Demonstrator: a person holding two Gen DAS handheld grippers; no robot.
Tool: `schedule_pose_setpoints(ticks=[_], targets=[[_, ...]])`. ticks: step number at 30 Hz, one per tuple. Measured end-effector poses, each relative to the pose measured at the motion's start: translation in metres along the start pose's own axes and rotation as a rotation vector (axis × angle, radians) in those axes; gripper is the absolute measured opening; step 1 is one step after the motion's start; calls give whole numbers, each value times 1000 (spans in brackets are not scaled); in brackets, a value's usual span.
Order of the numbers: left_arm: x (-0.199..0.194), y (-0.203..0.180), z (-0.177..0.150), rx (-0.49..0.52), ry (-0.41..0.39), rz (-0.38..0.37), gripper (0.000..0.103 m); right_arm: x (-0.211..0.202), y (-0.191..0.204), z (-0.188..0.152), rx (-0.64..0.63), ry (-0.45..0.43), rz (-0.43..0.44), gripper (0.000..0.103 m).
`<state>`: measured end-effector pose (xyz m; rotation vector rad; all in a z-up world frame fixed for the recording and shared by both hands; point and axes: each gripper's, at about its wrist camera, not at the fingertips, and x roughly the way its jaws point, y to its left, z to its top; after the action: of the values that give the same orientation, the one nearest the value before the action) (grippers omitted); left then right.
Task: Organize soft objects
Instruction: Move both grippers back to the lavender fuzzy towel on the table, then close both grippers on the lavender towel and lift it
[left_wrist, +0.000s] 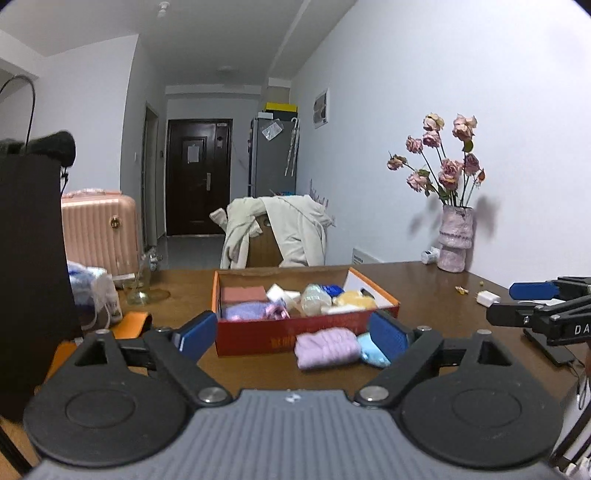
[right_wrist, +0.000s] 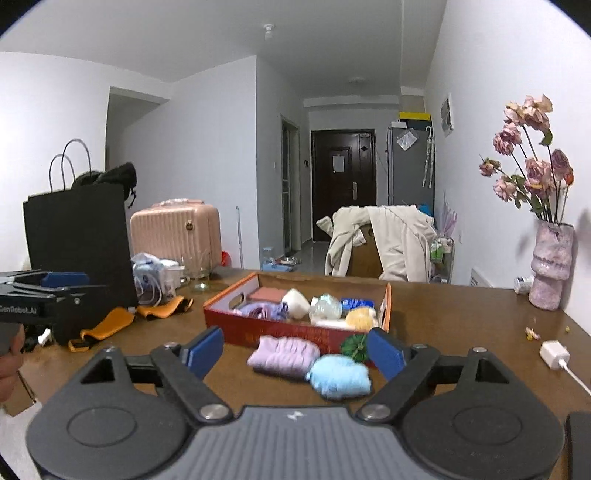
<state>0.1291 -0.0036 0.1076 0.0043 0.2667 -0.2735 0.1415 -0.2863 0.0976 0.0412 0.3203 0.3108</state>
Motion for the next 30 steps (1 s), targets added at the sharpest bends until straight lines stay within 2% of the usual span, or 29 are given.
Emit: schedule_pose_setpoints(ticks=[8, 17, 21, 26, 28, 30], targets=[[0, 1, -14, -8, 35, -14, 95, -10, 1, -21, 46, 37, -1, 86], [54, 6, -18, -28, 125, -19, 95, 28, -14, -23, 86, 95, 34, 85], [93, 5, -22, -13, 184, -25, 95, 63, -23, -26, 107, 141, 56, 75], [161, 7, -28, -41, 258, -80, 95, 119, -37, -27, 173, 172, 106, 61], [191, 8, -32, -69, 288, -94, 89, 145, -45, -29, 222, 192, 113, 50], [217, 10, -35, -94, 312, -96, 78, 170, -51, -30, 255, 206, 124, 45]])
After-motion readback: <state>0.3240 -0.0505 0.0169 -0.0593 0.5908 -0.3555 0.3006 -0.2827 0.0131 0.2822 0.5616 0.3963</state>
